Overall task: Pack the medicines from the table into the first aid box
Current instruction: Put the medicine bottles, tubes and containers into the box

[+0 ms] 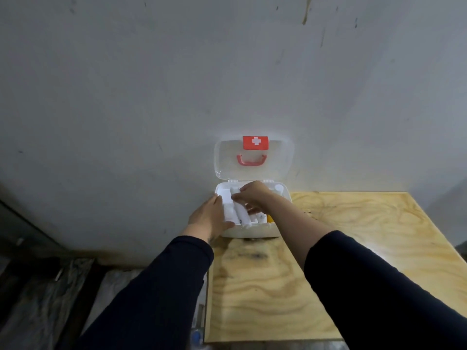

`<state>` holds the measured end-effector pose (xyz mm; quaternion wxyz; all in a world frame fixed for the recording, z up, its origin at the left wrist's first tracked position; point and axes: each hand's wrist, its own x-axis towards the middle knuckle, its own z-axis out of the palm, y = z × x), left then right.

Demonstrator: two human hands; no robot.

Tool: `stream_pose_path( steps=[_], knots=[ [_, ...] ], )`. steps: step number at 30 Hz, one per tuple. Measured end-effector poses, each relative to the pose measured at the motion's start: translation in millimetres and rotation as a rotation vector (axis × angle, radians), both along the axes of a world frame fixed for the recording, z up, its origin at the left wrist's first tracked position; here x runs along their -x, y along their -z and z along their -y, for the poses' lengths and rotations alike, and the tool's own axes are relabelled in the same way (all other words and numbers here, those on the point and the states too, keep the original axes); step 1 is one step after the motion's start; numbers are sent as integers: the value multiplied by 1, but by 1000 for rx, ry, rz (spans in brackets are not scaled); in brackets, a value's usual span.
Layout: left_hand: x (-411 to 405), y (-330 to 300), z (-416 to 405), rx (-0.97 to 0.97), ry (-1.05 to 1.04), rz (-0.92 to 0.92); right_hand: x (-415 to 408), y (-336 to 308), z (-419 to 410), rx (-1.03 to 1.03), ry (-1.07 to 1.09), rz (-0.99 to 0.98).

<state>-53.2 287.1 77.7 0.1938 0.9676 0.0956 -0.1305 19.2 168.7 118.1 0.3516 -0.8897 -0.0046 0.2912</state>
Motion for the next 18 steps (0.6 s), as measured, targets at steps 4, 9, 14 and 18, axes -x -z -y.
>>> stream_pose_path(
  steps=[4,9,14,18],
  knots=[
    [0,2,-2,-19,-14,-2,-5,5,-3,176,17,271],
    [3,0,1,-38,4,48,-5,9,-1,227,76,394],
    [2,-2,0,-84,48,33,-2,12,11,166,105,430],
    [-4,-15,9,-130,91,71,3,8,38,142,76,470]
  ],
)
